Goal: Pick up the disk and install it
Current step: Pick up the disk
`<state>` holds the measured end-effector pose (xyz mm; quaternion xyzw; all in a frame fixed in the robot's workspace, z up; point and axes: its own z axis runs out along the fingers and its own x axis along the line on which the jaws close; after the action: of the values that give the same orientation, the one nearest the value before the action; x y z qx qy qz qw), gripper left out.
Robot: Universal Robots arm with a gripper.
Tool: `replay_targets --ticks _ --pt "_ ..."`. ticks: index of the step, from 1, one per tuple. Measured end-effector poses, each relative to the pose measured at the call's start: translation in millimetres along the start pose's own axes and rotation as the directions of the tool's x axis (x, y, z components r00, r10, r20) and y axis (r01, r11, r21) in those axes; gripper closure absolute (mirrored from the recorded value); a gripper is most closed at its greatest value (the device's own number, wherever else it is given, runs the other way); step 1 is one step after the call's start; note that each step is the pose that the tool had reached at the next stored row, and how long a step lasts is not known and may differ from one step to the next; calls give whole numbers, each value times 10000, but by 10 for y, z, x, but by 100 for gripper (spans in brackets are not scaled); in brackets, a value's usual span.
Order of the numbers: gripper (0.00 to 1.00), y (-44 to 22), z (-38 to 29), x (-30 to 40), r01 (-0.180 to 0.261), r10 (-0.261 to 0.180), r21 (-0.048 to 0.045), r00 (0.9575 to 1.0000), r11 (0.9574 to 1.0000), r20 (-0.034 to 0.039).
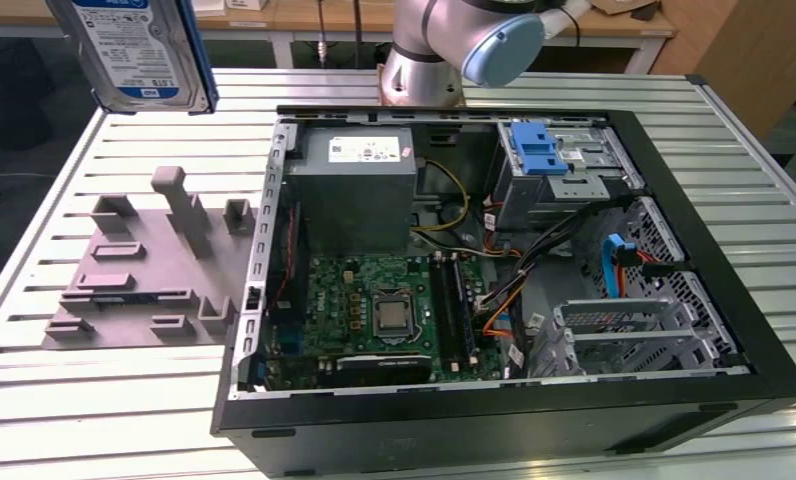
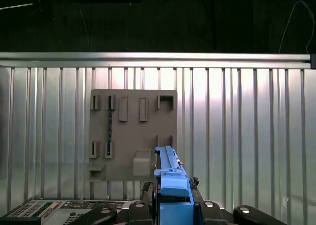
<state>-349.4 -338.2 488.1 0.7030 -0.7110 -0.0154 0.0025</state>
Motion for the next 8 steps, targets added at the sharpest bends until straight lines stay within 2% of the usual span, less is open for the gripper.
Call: replay_targets --ticks 8 --pt "64 -33 -1 0 0 0 0 10000 10000 0"
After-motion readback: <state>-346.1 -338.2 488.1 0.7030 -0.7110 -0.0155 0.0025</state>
